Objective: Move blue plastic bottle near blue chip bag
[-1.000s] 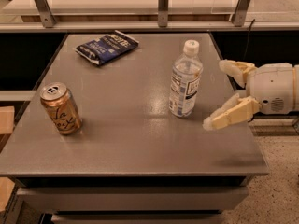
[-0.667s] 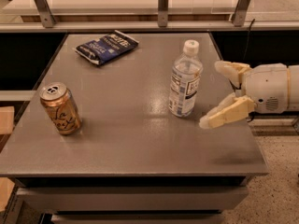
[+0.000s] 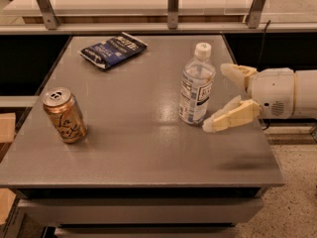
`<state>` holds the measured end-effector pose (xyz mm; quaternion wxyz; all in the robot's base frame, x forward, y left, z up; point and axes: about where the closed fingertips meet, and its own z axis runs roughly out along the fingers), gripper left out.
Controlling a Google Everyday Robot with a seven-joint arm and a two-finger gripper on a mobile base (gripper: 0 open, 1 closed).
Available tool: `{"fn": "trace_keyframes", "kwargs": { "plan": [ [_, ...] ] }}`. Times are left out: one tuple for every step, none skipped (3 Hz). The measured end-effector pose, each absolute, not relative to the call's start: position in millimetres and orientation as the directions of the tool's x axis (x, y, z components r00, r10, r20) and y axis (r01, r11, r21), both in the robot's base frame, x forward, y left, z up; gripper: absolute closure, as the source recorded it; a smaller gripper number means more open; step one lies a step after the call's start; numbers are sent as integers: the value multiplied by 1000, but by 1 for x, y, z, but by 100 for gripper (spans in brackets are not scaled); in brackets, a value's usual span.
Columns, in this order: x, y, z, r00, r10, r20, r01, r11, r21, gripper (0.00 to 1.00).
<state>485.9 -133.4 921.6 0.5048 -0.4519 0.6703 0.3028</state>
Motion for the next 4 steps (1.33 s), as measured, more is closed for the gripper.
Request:
{"fn": "trace_keyframes", "kwargs": {
  "plan": [
    [492, -125, 929, -51, -276, -960, -914, 401, -67, 0],
    [498, -115, 934, -25, -256, -966, -920, 384, -78, 0],
    [508, -104, 931, -11, -235, -972, -929, 363, -77, 0],
    [519, -95, 927, -1, -214, -977, -936, 345, -75, 0]
  ]
}}
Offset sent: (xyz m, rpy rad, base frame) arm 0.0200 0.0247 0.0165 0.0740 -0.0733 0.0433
